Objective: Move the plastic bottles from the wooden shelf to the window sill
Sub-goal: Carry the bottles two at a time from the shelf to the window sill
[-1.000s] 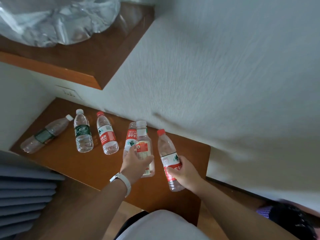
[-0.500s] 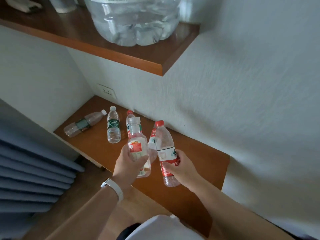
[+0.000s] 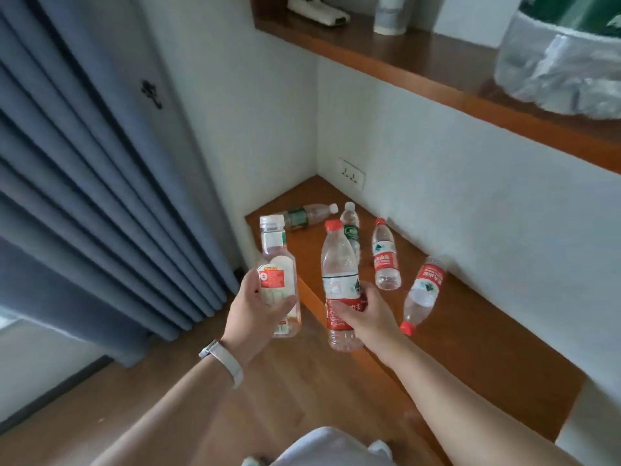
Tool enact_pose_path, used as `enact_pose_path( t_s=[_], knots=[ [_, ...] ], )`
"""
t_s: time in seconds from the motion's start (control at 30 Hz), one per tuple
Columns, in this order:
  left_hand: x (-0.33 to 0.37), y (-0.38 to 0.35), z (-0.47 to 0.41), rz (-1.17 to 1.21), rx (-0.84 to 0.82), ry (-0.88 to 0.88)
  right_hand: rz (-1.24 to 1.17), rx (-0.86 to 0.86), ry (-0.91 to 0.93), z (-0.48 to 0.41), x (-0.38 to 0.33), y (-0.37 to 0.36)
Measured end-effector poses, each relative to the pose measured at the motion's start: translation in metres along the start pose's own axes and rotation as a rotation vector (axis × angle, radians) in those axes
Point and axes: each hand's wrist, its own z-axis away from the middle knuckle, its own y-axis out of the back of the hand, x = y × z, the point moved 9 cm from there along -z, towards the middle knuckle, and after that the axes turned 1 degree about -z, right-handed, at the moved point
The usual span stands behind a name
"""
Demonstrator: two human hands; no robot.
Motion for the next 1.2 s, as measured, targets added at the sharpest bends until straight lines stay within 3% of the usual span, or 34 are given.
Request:
enact_pose_path(
  t_s=[0.23,0.6,0.87,1.2],
  knots=[
    [-0.083,0.155,-0.001,0.154,0.201,0.090,0.106,-0.172,0.092,-0.015,-0.056,-0.150],
    [-0.197,0.332,0.048,0.347,0.461,0.170,0.114,-0.443,0.204,-0.011,-0.127,-0.375],
    [-0.243,0.392,0.078,0.527,0.608,0.176,0.094,-0.652,0.263,0.004,-0.153,-0.476],
    [-0.266,0.439,0.051,0.545,0.748,0.222,0.069,-0.845,0.265,-0.044,-0.171,-0.564]
  ],
)
